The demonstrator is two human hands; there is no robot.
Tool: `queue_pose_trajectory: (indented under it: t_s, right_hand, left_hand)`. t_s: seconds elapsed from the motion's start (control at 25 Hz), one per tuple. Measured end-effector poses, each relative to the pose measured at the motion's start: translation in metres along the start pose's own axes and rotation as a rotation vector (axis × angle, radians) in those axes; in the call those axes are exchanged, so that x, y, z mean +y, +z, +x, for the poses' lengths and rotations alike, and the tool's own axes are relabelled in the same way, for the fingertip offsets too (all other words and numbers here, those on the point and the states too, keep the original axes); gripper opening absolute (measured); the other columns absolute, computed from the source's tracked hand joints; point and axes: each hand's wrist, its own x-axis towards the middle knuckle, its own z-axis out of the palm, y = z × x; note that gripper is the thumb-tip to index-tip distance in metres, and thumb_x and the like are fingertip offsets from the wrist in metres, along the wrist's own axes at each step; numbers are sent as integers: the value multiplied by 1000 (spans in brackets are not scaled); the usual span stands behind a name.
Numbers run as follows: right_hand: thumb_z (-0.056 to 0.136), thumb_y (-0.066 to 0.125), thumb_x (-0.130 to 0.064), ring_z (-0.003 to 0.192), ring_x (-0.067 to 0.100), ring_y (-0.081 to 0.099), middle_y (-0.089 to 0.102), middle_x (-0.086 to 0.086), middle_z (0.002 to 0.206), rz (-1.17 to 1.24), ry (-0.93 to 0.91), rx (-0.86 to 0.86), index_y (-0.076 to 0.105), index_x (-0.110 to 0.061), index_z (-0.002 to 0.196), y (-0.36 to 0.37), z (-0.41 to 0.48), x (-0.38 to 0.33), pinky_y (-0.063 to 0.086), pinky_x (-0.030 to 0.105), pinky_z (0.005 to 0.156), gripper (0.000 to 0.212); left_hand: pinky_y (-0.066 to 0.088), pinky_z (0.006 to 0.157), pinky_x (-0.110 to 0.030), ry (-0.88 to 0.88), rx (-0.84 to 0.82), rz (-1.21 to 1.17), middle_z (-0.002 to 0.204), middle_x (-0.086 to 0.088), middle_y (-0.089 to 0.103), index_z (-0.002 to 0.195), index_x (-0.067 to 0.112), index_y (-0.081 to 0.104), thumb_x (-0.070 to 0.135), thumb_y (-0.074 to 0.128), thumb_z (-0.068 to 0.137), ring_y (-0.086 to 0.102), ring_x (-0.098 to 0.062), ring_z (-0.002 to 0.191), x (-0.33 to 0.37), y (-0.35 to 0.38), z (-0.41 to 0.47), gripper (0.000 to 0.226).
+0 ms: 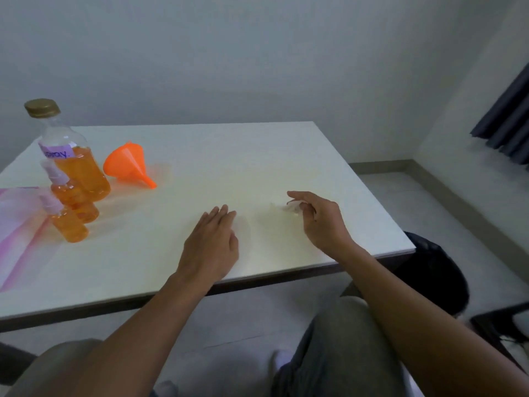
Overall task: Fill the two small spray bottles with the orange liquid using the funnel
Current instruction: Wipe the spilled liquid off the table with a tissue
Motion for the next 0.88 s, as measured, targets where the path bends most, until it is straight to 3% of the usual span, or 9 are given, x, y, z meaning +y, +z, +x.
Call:
queue_pose_trajectory:
  t_s: [0.24, 0.36, 0.44, 0.6, 0.72, 0.88]
  right_hand:
    - [105, 41, -7, 99, 10, 58, 68, 0, 121, 112, 239, 416, 67, -20, 129, -99, -17, 65, 42, -1, 72, 37]
    - [104, 39, -4, 106, 8, 57, 66, -4, 119, 84, 318, 651, 67, -17, 128, -150, -24, 106, 36, -7, 79, 39]
    - [104, 39, -5, 109, 8, 58, 67, -3, 122, 17, 393, 700, 66, -16, 130, -166, -34, 141, 36, -2, 86, 39]
    - [104, 39, -6, 119, 25, 59, 65, 12, 131, -13, 667, 550, 64, -12, 132, -138, -66, 211, 39, 22, 92, 38]
    - [102, 49, -4, 114, 32, 62, 63, 19, 129, -6, 821, 379, 62, -5, 134, -98, -95, 244, 46, 29, 86, 34]
    - [99, 57, -4, 114, 35, 64, 66, 21, 127, -8, 931, 169, 62, -1, 133, -65, -110, 273, 52, 38, 101, 33]
  left_hand:
    - [13, 118, -27, 130, -83, -108, 161, 4, 24, 151, 20, 34, 26, 35, 104, 16, -14, 150, 89, 32, 18, 48]
    - [14, 117, -27, 181, -136, -117, 162, 6, 22, 151, 23, 33, 31, 34, 104, 15, -14, 150, 112, 51, 23, 48]
    - [16, 118, -30, 175, -154, -113, 162, 7, 22, 151, 23, 34, 34, 32, 103, 15, -14, 150, 116, 61, 25, 49]
    - [17, 120, -31, 190, -137, -97, 161, 6, 26, 150, 22, 37, 35, 31, 102, 18, -12, 149, 112, 66, 26, 50]
    - [17, 119, -31, 200, -131, -94, 159, 5, 30, 149, 21, 40, 33, 33, 101, 20, -12, 149, 113, 68, 27, 50]
    - [17, 117, -29, 208, -111, -89, 158, 3, 34, 147, 19, 43, 30, 36, 101, 24, -14, 148, 115, 67, 26, 48]
